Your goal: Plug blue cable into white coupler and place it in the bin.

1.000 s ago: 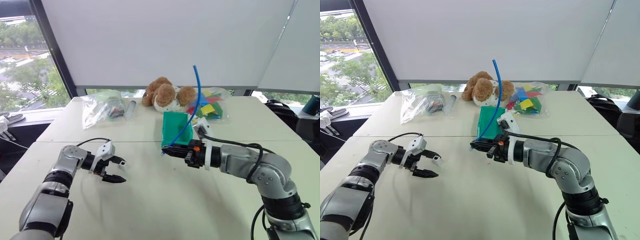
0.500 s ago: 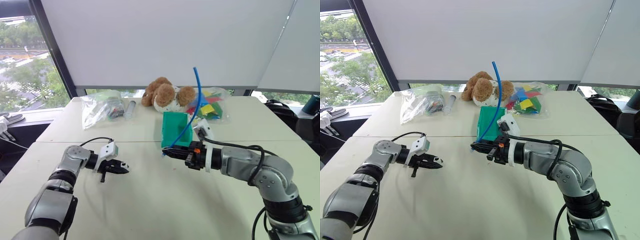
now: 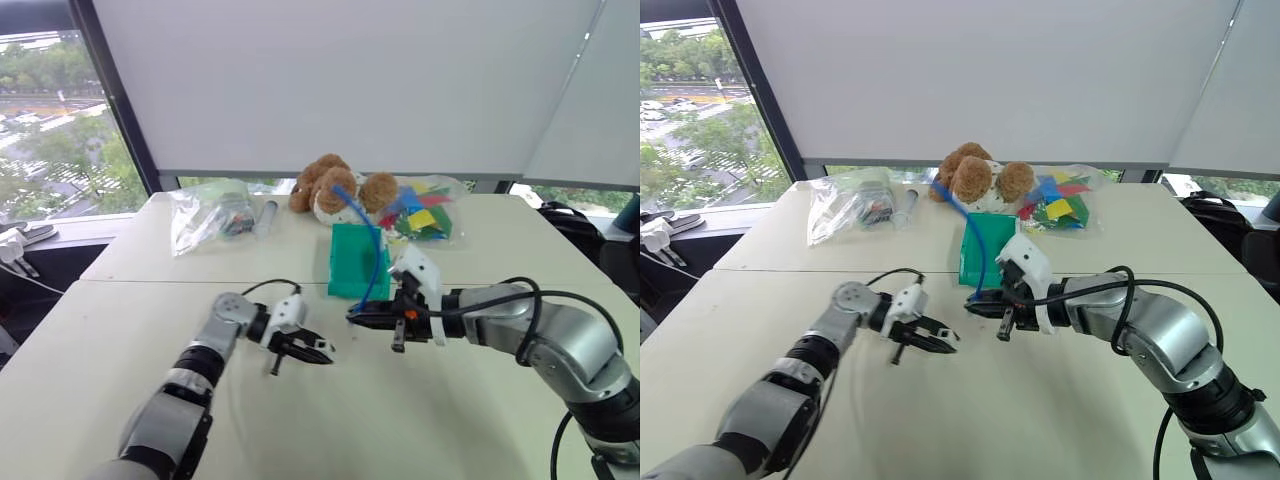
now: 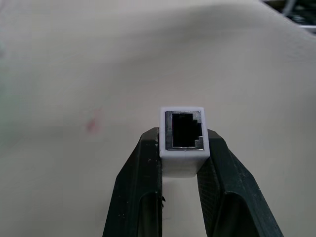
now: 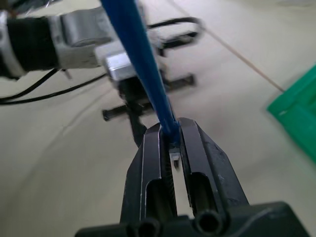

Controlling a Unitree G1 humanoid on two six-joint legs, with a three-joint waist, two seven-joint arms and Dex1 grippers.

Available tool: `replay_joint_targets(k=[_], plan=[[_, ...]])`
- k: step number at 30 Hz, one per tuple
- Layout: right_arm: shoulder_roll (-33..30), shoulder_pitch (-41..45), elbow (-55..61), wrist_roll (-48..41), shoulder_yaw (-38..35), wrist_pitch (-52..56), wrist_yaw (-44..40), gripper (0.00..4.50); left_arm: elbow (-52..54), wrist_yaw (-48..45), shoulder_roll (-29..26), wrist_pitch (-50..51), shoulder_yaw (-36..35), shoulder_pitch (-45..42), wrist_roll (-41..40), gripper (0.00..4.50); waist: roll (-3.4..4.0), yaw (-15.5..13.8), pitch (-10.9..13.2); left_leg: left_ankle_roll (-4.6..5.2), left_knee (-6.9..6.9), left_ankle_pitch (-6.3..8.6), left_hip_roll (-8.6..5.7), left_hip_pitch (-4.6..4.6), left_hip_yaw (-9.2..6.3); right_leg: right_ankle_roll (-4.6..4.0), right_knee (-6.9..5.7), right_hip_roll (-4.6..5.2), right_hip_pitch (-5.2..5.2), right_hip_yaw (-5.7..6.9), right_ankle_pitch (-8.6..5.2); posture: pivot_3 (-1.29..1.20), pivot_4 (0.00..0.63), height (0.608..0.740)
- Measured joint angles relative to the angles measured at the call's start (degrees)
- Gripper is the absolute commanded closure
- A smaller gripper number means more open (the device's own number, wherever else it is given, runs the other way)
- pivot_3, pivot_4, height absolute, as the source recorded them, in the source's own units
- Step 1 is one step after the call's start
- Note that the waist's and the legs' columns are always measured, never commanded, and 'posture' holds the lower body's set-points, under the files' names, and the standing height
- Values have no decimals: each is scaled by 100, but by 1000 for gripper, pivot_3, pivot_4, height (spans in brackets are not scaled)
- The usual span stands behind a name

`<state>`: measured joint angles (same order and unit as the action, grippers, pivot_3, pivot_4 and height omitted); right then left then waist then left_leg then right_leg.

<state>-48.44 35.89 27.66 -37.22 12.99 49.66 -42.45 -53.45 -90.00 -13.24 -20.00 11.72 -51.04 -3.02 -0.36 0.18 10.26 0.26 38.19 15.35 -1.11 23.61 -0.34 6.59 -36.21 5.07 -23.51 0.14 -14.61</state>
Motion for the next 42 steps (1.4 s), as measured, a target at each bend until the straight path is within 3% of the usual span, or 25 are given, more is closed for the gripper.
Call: replay_joint_targets(k=[16,42], plan=[[295,0,-711,1441,896,-837,-1124,4500,36,731,225,-294,688,-8,683,4128,1,18,-1,-1,4,0,4,-8,-7,-1,-2,5,10,0,0,0,150,740],[510,-65,-1155,2256,1013,-1232,-1608,4500,82,778,222,-190,742,-4,677,4128,1,8,-5,-1,5,-1,1,-17,-9,-1,-2,6,21,1,0,0,150,740]])
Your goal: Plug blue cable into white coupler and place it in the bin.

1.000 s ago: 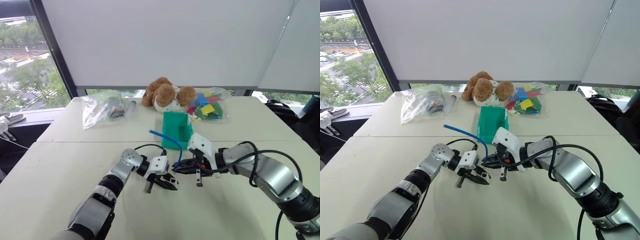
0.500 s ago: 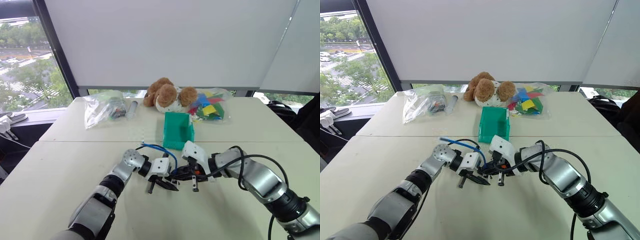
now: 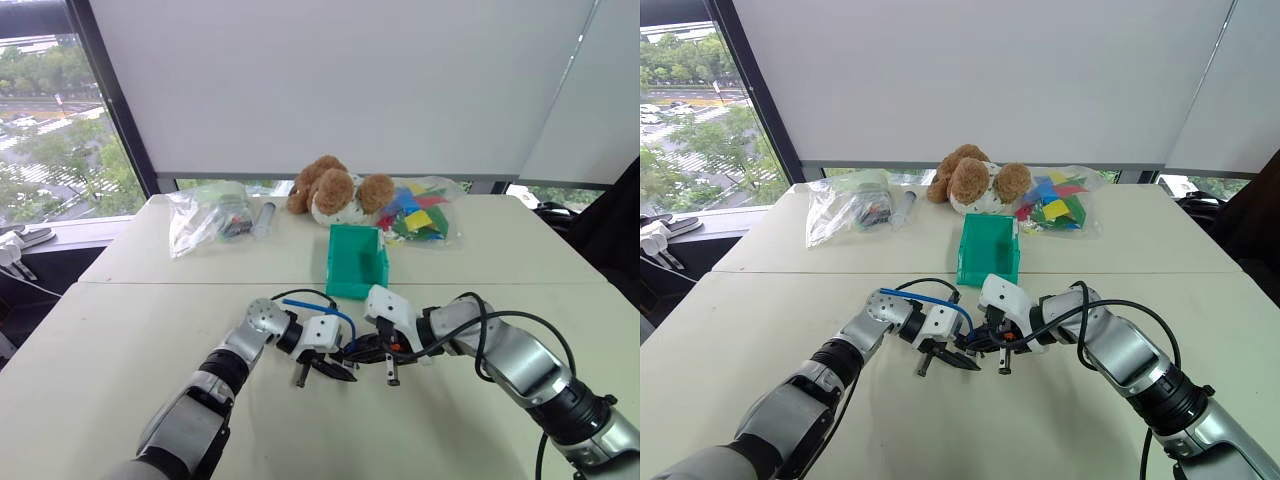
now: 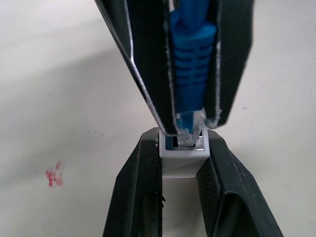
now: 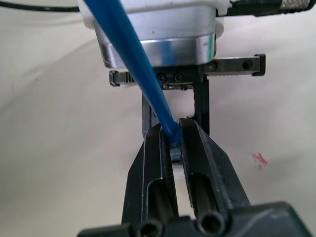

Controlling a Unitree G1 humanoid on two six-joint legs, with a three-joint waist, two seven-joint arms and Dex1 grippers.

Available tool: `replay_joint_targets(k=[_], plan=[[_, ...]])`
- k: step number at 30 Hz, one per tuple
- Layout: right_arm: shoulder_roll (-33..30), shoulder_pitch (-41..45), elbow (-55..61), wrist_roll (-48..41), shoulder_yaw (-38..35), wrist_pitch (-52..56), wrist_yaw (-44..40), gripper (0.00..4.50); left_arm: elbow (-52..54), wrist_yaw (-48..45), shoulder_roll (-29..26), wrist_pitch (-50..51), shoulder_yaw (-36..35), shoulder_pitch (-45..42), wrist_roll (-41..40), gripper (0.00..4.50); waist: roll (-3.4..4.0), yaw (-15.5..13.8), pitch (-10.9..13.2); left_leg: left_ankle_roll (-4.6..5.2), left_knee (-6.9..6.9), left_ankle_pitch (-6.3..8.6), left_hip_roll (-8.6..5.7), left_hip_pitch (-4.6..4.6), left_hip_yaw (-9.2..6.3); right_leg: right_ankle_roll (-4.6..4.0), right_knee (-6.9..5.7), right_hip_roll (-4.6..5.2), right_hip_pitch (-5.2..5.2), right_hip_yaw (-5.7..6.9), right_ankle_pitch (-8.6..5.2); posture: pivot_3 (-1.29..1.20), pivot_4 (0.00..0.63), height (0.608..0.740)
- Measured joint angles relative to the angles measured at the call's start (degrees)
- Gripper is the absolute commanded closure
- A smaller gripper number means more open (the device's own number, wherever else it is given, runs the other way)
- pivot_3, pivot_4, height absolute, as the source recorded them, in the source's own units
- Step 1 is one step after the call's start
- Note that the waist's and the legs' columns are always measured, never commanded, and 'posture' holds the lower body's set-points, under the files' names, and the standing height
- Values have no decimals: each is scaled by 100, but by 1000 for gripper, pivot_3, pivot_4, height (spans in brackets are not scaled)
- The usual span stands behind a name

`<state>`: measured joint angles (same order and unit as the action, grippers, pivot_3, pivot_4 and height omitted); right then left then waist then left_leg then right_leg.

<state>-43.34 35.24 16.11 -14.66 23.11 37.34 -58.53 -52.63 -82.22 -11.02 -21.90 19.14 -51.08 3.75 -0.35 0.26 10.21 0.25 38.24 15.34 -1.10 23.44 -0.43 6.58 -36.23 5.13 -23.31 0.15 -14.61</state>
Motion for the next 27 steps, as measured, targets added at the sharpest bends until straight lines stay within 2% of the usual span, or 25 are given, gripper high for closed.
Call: replay_joint_targets(k=[14,27], plan=[[74,12,54,438,145,-160,-71,4500,-6,23,-27,15,25,4,10,4128,-9,23,-18,0,0,0,2,-11,-1,0,-1,-1,9,0,0,0,150,740],[205,51,182,485,167,654,-28,4500,-4,59,-1,8,43,6,38,4128,-17,9,-31,0,0,0,0,-9,-4,-1,0,3,10,1,0,0,150,740]])
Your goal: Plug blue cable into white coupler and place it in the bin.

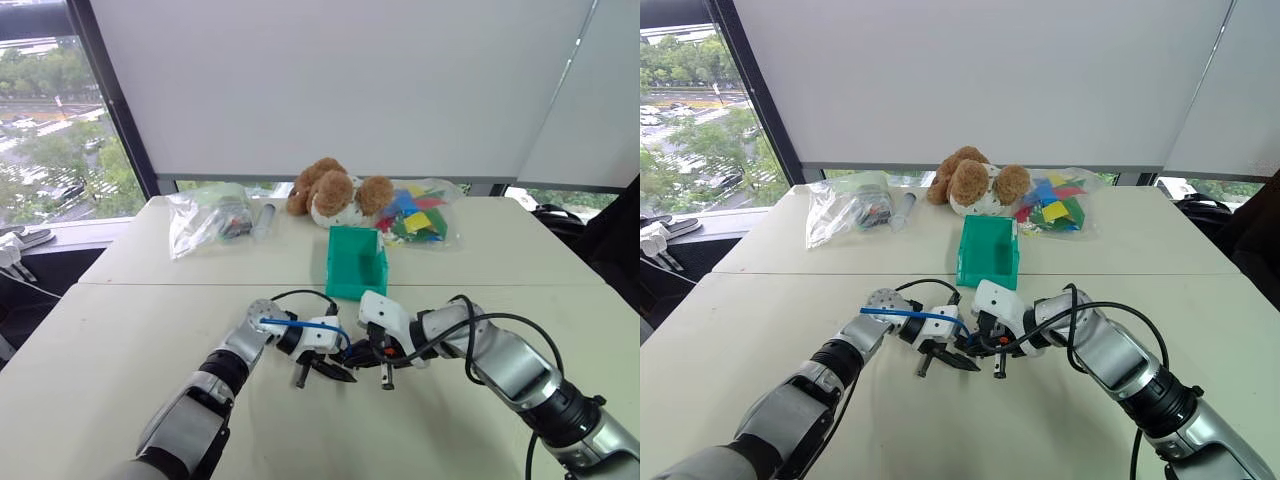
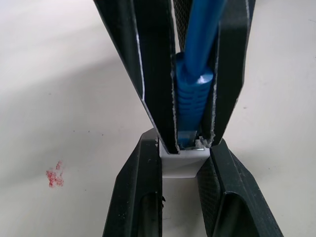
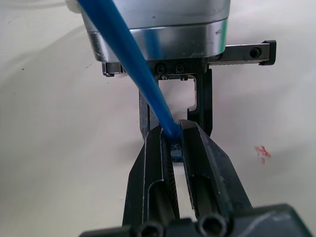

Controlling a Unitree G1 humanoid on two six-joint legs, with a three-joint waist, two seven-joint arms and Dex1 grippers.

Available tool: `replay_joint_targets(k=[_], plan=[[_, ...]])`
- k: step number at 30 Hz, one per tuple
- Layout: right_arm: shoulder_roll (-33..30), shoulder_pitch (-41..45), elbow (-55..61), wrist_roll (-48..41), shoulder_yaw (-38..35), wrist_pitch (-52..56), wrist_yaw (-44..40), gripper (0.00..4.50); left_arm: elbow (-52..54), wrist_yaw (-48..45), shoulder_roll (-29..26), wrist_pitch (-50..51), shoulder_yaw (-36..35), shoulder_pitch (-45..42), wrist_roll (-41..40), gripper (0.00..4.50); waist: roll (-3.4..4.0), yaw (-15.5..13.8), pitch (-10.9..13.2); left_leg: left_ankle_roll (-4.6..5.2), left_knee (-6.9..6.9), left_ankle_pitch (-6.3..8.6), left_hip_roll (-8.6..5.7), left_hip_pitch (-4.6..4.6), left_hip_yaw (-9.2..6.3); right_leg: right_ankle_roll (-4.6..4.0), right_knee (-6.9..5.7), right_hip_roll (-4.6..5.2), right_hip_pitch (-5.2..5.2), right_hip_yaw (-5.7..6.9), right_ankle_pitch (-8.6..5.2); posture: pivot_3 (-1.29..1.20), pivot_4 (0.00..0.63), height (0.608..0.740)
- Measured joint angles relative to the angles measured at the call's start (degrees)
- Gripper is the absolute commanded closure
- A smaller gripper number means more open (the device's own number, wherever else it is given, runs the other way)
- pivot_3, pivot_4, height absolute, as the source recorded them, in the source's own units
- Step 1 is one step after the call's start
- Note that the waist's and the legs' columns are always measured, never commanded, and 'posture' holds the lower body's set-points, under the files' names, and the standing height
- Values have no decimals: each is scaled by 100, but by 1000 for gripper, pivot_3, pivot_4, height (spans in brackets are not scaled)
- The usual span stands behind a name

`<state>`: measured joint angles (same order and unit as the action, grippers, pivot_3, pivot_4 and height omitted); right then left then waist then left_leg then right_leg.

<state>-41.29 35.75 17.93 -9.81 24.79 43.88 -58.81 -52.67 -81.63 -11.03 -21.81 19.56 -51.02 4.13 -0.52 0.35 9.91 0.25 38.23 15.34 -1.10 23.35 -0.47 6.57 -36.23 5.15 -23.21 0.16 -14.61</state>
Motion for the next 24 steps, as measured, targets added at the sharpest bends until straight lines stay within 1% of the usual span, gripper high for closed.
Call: replay_joint_targets(k=[6,14,16,18,22,23,24], plan=[[2,-119,82,9,-31,74,86,4500,0,20,23,-3,2,0,19,4128,-1,-22,-1,0,0,0,-1,0,0,0,0,0,1,0,0,0,150,740],[9,-309,28,133,-34,-213,130,4500,54,73,38,119,-3,74,8,4128,-18,-61,-51,0,0,0,0,-5,0,0,1,-1,5,1,0,0,150,740],[53,-309,27,100,-100,-175,136,4500,137,53,19,231,-3,94,-14,3069,-18,-65,-51,0,-1,0,0,-4,0,0,1,-1,5,1,0,0,150,740],[78,-349,20,43,-195,-89,139,4500,195,12,-60,422,-35,156,-108,2283,-18,-50,-51,0,-2,1,2,-4,0,0,1,-2,1,0,0,0,150,740],[81,-365,17,-49,-328,36,152,4500,631,-106,-373,951,-205,302,-366,217,-17,-59,-51,0,-3,0,4,-2,0,-1,1,-2,-1,0,0,0,150,740],[82,-371,42,-69,-365,90,156,4500,821,-123,-464,1080,-274,371,-460,57,-17,-60,-51,0,-3,0,4,-1,0,-1,1,-1,-1,0,0,0,150,740],[83,-376,47,-92,-390,136,158,4500,940,-153,-539,1172,-317,406,-519,57,-18,-68,-51,0,-3,0,3,0,0,-1,1,0,-2,0,-1,0,150,740]])
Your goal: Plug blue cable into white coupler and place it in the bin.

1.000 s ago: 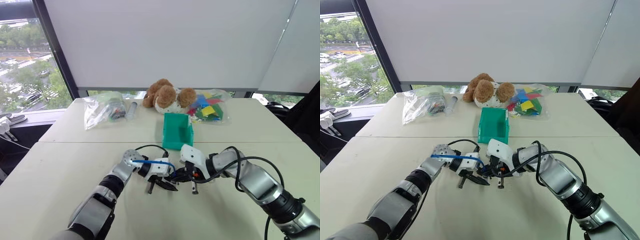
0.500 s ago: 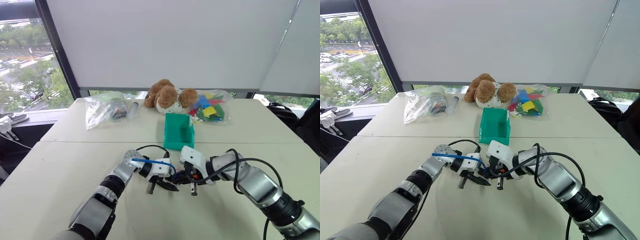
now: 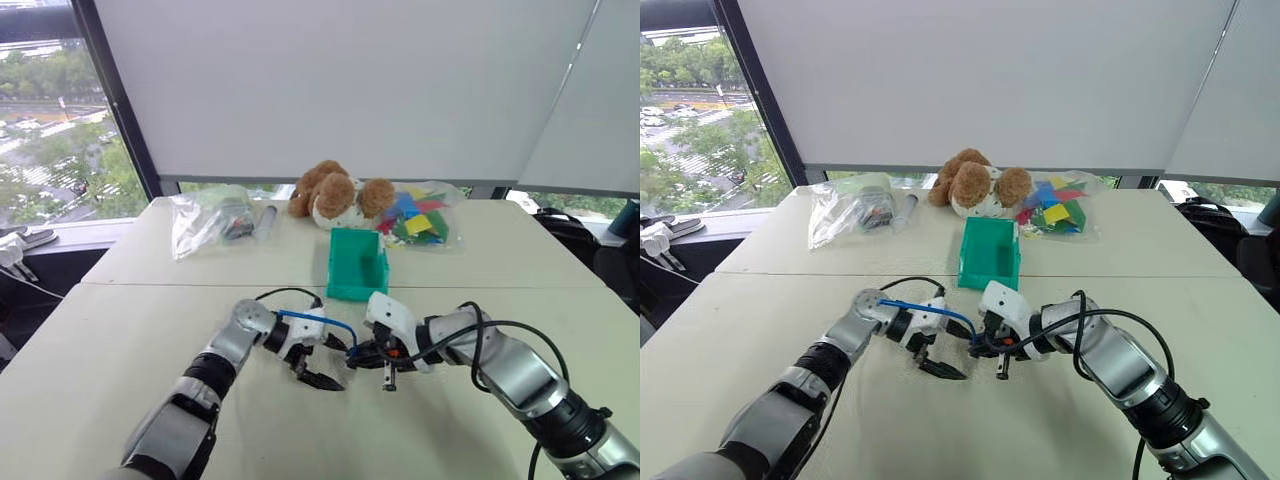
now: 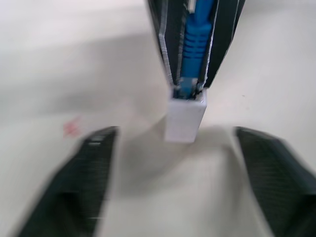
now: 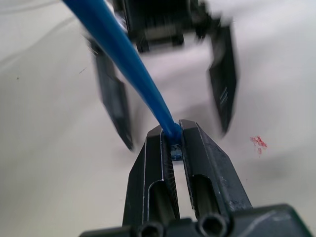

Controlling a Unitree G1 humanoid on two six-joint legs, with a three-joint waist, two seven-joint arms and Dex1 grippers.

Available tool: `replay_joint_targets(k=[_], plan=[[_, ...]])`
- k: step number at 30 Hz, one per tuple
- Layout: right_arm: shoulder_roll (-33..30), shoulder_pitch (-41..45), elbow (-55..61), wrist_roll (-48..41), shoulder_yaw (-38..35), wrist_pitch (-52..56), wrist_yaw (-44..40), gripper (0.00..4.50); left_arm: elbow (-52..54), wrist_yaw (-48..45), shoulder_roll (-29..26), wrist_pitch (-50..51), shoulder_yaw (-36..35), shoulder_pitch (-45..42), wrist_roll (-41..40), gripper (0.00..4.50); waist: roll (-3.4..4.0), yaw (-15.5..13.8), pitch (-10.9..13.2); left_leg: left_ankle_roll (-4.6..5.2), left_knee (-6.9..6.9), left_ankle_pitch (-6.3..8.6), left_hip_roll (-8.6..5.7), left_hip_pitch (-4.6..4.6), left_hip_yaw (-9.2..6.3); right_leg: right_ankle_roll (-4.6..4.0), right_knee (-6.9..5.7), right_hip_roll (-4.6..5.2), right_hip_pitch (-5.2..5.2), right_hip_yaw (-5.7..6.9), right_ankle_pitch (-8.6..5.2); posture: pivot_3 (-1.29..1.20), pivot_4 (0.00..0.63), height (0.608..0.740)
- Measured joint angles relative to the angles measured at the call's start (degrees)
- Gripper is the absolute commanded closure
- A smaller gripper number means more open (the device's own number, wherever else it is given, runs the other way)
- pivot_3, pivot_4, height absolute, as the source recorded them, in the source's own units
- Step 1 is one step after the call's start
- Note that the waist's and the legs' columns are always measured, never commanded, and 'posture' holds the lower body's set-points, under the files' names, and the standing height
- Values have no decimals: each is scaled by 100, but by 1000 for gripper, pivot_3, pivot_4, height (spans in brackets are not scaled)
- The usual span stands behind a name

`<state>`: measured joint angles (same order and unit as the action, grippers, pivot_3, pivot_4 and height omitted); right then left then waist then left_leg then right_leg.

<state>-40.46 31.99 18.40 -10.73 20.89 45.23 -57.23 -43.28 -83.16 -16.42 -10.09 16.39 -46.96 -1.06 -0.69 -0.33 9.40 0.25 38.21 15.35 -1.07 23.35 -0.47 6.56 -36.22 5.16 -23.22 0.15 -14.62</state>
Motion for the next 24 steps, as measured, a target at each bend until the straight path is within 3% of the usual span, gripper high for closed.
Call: replay_joint_targets(k=[8,12,17,24], plan=[[418,166,-30,-627,-553,683,191,4500,1396,143,-764,1315,-752,391,-829,57,11,9,15,-2,-1,-1,0,14,1,-1,-3,7,-21,-2,1,0,150,740],[562,1315,-575,-896,-1301,754,464,4500,1853,627,-1052,1795,-1233,527,-1115,57,22,44,21,-4,-5,-2,-2,13,1,0,-6,7,-24,-1,1,0,150,740],[718,2612,-2376,-559,-1506,84,785,4500,2390,1060,-1237,2326,-1459,933,-1327,57,21,60,21,-5,-16,-2,-8,13,6,0,-2,12,-24,1,1,0,150,740],[1626,3647,-5951,218,-1287,-1307,1288,4500,3131,1465,-1344,2704,-1521,1303,-1471,57,25,155,24,-10,-27,-5,-8,13,17,0,-6,13,-34,-1,1,0,150,740]])
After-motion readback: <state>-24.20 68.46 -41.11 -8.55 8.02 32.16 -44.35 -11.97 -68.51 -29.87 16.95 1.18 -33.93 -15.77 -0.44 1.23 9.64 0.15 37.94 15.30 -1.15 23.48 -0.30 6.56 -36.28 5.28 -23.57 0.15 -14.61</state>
